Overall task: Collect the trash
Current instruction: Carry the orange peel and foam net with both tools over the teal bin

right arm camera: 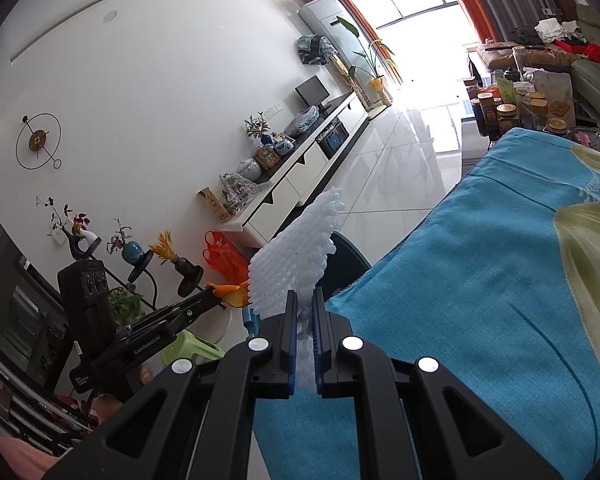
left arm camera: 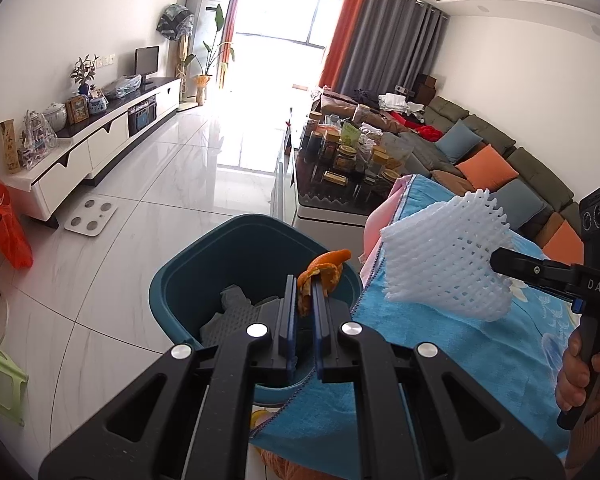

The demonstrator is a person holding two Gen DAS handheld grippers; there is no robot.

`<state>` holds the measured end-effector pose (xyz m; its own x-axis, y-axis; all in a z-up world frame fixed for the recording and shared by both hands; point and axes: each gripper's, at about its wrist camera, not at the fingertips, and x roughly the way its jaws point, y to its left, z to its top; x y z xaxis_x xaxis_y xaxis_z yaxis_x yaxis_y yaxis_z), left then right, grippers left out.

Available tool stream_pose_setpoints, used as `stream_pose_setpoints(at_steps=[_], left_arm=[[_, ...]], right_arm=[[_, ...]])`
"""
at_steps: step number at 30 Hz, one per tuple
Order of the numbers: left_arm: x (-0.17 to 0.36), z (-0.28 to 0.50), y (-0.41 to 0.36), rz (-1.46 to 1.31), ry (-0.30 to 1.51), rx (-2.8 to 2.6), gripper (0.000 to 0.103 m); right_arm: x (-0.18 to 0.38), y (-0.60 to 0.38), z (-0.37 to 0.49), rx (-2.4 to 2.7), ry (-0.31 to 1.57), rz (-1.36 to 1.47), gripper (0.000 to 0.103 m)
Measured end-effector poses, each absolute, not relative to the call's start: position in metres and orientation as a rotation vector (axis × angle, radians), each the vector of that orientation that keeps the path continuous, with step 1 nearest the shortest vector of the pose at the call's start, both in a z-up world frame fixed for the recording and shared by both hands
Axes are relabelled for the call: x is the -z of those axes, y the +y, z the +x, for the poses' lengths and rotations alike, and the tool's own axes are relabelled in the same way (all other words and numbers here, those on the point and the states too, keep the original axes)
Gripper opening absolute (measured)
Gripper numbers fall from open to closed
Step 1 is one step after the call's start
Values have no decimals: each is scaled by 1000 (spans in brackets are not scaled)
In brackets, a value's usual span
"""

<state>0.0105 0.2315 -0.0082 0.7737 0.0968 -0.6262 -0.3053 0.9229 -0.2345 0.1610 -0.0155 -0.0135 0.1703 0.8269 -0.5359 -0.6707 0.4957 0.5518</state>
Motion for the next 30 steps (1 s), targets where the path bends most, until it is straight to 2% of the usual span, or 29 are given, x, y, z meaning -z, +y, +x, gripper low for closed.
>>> stream_pose_setpoints(at_steps=[30], left_arm=[[33,30,242,-361,701,-289,7]], right_arm=[[25,36,166,-1107,936,98,6]])
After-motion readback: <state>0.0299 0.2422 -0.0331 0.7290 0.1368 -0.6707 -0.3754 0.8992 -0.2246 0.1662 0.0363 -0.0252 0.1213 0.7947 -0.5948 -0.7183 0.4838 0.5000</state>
